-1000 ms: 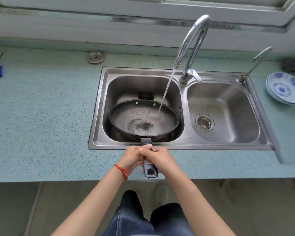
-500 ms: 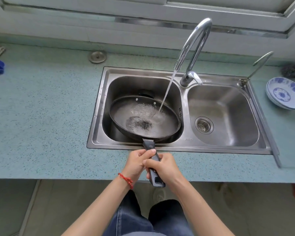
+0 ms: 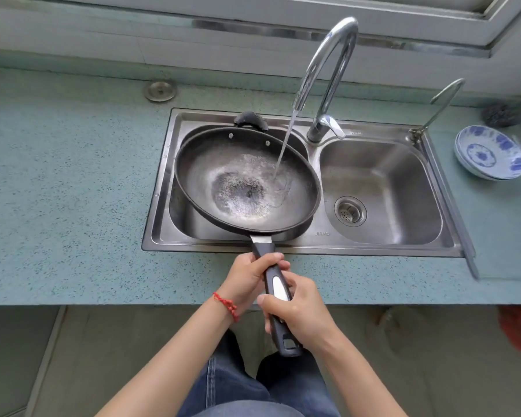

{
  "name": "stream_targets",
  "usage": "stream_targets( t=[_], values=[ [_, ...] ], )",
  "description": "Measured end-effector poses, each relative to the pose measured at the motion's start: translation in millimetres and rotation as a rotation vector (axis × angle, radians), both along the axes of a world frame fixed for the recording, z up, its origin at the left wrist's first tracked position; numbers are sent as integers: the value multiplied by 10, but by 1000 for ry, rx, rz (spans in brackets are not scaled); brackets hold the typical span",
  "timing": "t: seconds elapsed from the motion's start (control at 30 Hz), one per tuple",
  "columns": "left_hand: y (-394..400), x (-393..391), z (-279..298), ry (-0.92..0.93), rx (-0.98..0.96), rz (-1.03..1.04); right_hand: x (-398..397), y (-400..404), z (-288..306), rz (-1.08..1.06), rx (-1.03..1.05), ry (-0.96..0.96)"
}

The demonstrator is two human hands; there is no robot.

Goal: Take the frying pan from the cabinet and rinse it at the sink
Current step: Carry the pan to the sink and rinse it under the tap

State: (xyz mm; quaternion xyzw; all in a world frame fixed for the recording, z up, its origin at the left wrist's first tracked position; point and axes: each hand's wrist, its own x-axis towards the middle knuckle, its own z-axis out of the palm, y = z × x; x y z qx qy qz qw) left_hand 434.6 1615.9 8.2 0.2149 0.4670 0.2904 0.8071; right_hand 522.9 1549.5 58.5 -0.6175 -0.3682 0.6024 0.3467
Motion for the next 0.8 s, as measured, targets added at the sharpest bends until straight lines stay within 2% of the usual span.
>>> stream_targets(
  t=[0.47, 0.63, 0.8],
  values=[
    [-122, 42, 159, 112, 191, 151, 22, -96, -27, -51, 97, 128],
    [-121, 109, 122, 262, 308, 172, 152, -74, -30, 27, 57, -19],
    [-141, 177, 63, 445, 408, 184, 141, -131, -41, -58, 9, -169]
  ],
)
